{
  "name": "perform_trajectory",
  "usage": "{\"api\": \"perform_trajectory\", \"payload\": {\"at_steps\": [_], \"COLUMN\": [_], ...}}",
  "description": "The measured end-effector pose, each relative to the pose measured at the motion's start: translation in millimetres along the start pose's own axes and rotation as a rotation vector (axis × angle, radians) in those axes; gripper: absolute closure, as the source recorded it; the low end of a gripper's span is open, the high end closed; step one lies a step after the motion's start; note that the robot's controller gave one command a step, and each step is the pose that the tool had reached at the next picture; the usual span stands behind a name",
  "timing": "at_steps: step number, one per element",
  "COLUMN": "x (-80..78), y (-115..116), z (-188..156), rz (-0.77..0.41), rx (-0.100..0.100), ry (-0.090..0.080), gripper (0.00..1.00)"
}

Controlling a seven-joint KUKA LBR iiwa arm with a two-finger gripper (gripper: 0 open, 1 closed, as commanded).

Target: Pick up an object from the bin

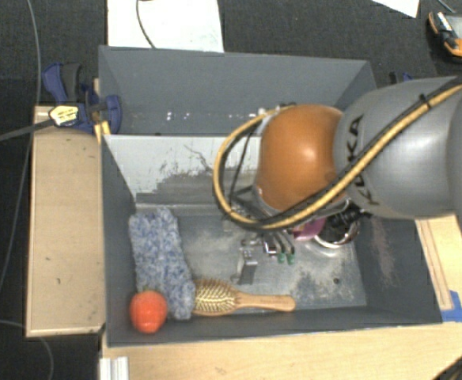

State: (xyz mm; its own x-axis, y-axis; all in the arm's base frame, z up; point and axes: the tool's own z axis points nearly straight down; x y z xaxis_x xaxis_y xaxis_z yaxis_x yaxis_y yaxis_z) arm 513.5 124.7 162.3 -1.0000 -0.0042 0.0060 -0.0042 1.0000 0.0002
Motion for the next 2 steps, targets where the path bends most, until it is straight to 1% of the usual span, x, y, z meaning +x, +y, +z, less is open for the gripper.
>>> {"api": "perform_trajectory", "payload": {"at_steps": [1, 2], "x": [-1.9, 8.0], "y": [-1, -30], "z": [-4, 18], "rz": [0.005, -0.017], "rx": [-0.001, 0.0], "ry": [-0.008, -0.004], "gripper": [0.0, 0.0]}}
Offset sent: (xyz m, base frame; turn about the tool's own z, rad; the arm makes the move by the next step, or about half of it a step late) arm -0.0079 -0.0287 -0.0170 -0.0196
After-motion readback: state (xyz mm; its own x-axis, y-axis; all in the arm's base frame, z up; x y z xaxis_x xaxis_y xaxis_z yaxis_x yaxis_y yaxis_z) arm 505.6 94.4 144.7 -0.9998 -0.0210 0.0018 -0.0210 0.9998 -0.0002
